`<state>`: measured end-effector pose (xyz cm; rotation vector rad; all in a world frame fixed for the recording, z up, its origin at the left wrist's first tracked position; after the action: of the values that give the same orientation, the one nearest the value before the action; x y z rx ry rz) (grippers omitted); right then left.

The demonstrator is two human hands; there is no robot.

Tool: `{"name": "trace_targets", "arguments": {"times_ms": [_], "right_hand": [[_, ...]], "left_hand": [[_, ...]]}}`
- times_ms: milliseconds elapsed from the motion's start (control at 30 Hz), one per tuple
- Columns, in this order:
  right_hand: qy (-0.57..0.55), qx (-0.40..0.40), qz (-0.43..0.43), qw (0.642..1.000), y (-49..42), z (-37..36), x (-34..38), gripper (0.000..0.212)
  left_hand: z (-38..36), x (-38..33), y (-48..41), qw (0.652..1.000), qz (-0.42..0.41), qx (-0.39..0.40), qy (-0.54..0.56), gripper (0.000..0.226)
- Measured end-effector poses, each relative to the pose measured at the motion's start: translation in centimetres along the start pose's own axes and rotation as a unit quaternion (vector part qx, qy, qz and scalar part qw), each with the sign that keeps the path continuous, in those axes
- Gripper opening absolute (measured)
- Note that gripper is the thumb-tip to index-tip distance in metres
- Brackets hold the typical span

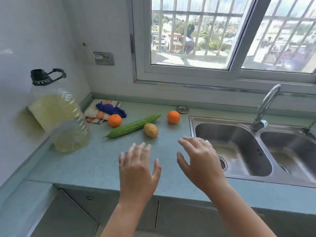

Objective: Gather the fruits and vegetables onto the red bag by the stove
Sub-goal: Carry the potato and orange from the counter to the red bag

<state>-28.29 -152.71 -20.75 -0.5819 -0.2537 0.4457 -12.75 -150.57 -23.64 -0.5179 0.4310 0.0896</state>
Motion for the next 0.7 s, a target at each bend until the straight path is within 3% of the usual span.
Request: {"name": "trace_targets", "arguments": {"times_ms": [400, 700], "right_hand": [[-0.044, 0.038, 0.003, 0.998, -6.2, -8.6, -5.1, 0.042], [-0.061, 0.091, -0.022, 0.994, -11.8, -16.0, -13.7, 0.049]], "left_hand": [[-7.7, 2.9, -6.8, 0.999, 0.032, 0.035, 0.003, 0.046], [-17.3, 3.7, -14.5, 0.991, 0.035, 0.128, -0.027, 0.050]]}}
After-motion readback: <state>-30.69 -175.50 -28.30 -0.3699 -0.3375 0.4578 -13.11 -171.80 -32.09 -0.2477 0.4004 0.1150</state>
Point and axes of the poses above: each hand's wrist, its own y-axis away from the middle knuckle, its own z-axis out of the back of the hand, x = y × z, the point moved 4 cm from there along -y, towards the middle knuckle, and after that the axes turned 9 degrees about z, right-handed, at the moved point
